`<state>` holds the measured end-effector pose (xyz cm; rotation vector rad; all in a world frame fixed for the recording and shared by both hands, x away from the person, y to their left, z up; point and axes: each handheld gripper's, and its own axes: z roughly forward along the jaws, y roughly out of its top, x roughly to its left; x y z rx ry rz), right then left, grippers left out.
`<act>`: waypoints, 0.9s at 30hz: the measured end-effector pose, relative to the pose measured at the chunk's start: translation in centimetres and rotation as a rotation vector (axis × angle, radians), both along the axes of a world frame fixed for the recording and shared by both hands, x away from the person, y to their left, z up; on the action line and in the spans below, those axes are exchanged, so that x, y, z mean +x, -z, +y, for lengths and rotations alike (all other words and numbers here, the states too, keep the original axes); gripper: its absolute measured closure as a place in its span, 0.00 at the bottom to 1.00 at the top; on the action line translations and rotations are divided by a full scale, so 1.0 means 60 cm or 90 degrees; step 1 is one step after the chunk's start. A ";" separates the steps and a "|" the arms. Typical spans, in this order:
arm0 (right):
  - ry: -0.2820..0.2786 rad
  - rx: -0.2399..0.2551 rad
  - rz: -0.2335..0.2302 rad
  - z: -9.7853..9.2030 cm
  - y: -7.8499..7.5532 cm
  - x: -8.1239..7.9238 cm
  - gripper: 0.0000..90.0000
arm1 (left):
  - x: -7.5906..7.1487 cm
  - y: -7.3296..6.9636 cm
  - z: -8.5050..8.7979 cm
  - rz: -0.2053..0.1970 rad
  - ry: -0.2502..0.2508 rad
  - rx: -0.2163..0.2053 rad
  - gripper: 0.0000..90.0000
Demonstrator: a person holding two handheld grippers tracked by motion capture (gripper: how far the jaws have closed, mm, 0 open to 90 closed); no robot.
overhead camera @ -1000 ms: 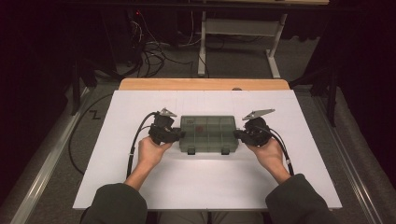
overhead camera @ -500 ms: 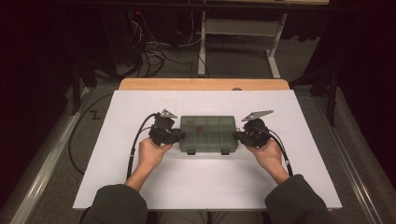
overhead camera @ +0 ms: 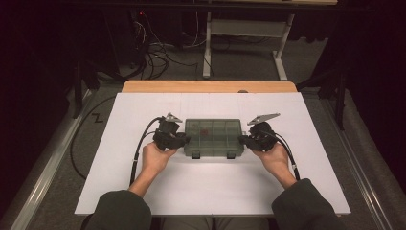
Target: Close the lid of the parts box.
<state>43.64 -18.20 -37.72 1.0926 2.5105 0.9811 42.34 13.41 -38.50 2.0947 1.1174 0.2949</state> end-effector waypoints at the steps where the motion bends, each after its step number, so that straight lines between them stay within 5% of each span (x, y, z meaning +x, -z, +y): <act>1: -0.001 0.000 0.000 0.000 0.000 0.000 0.98 | 0.000 0.001 0.000 -0.001 0.000 0.002 0.78; 11: -0.007 0.002 -0.005 -0.001 0.001 -0.001 0.98 | -0.002 0.001 -0.005 -0.010 0.003 0.019 0.75; 27: 0.006 0.001 -0.006 -0.004 -0.002 -0.001 0.88 | -0.002 -0.002 -0.004 -0.010 0.000 0.006 0.64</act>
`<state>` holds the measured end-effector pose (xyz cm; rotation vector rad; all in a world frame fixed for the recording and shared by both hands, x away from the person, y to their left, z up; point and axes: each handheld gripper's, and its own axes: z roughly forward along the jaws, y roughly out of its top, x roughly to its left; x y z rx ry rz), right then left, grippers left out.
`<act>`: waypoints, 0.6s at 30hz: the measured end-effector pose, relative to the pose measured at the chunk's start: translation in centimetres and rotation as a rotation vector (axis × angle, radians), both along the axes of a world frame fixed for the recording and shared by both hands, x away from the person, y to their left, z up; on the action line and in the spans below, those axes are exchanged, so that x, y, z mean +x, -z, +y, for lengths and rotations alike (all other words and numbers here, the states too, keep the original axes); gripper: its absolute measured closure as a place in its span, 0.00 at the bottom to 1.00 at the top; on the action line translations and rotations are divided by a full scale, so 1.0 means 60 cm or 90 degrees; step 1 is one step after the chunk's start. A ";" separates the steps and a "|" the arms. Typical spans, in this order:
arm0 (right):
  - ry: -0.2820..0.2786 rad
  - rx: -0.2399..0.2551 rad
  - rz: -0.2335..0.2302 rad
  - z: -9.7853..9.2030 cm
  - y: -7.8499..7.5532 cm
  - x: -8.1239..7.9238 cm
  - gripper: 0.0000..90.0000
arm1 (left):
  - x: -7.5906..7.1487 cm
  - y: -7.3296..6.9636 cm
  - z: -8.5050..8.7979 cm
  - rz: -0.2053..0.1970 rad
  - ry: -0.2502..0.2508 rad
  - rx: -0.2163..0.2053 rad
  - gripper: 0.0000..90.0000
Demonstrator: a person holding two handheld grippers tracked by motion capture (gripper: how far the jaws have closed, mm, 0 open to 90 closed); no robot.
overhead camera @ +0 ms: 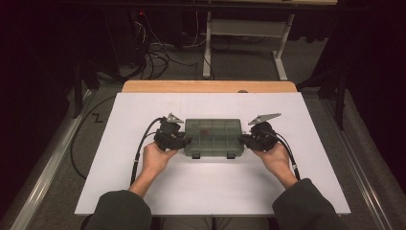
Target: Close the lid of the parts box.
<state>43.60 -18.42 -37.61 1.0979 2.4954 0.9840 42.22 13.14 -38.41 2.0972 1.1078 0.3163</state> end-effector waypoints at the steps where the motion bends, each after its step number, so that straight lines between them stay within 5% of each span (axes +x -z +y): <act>1: -0.004 0.000 -0.004 -0.002 0.000 0.001 0.87 | 0.000 0.000 0.000 -0.001 0.000 0.000 0.62; 18: 0.001 0.025 -0.014 -0.012 -0.010 -0.006 0.75 | -0.010 -0.012 0.014 -0.028 -0.013 -0.006 0.45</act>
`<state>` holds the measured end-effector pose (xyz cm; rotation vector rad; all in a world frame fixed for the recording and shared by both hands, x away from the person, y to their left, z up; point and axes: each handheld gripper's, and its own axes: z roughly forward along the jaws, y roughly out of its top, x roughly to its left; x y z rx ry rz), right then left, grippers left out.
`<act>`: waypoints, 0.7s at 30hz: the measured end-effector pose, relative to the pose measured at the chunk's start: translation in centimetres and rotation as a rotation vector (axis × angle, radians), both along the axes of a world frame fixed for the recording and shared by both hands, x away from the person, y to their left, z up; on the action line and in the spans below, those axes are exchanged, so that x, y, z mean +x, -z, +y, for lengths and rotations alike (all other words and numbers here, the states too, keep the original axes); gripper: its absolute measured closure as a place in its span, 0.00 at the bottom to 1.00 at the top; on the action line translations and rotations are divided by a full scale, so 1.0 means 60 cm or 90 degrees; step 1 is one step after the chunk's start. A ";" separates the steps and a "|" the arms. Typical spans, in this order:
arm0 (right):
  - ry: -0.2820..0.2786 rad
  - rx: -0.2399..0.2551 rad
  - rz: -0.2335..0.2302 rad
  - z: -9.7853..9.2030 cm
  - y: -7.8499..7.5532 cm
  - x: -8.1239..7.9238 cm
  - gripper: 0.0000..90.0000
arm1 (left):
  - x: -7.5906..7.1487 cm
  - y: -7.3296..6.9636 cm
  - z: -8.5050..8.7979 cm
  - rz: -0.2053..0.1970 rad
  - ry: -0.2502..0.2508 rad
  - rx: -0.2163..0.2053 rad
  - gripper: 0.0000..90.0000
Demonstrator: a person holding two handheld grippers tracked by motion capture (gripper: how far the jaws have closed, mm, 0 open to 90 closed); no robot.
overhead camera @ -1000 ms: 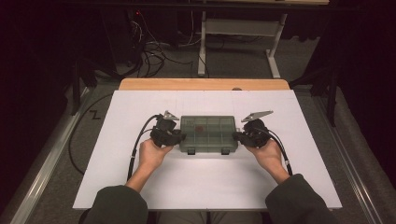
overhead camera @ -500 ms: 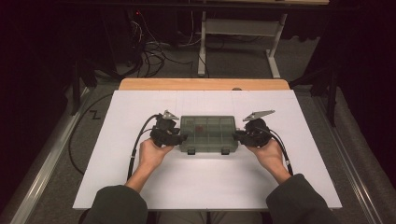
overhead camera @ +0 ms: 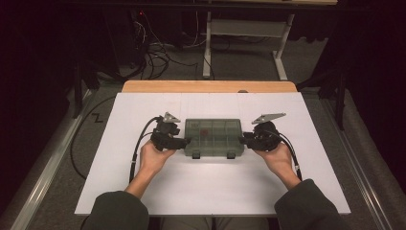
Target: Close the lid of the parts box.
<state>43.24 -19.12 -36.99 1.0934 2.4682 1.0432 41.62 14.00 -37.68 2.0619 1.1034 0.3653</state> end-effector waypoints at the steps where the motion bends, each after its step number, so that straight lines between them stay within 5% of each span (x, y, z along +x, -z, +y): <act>1: 0.000 0.002 -0.002 -0.002 -0.001 -0.001 0.75 | -0.001 0.000 0.001 0.000 0.000 -0.001 0.45; 21: 0.010 0.038 -0.016 -0.037 -0.010 -0.018 0.71 | -0.024 -0.010 0.026 -0.017 -0.015 -0.024 0.48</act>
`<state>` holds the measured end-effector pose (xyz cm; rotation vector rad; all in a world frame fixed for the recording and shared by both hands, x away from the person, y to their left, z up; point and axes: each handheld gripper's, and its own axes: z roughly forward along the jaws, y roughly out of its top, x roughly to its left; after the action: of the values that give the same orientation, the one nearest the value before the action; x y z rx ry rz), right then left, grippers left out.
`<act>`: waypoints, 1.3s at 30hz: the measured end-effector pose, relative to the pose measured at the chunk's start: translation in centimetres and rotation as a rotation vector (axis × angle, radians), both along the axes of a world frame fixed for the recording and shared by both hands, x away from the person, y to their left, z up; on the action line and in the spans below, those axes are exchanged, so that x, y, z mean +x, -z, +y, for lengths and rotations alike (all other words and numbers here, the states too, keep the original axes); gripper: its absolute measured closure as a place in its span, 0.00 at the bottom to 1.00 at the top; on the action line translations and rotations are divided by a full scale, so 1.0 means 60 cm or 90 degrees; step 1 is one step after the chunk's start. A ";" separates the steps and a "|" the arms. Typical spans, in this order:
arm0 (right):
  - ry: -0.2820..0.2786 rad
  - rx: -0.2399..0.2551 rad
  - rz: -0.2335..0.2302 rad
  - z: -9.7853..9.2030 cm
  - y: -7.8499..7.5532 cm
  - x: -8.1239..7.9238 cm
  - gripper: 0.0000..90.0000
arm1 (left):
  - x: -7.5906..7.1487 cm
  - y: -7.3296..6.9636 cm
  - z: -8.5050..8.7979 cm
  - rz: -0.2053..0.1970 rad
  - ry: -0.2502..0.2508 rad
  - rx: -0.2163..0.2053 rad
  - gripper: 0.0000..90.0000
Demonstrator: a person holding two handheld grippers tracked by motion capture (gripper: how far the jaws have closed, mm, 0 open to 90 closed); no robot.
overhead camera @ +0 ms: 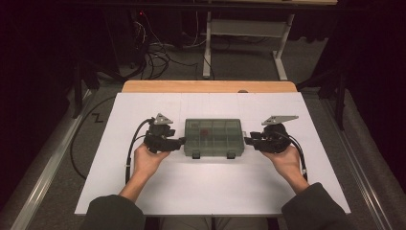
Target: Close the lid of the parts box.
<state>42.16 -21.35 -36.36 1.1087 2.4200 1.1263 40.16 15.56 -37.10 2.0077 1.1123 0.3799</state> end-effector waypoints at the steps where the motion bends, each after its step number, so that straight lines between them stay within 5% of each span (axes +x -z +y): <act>1: 0.000 0.002 -0.003 -0.002 0.000 0.000 0.71 | -0.002 -0.001 0.001 -0.001 0.000 -0.002 0.48; 27: 0.019 0.023 -0.021 -0.037 -0.003 -0.019 0.68 | -0.035 0.000 0.026 -0.056 -0.012 -0.008 0.44; 39: 0.028 0.033 -0.025 -0.048 -0.001 -0.023 0.67 | -0.046 0.007 0.045 -0.061 -0.021 -0.024 0.44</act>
<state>40.79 -24.22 -36.32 1.1391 2.3378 1.1921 37.37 18.28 -37.53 1.9198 1.0868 0.4632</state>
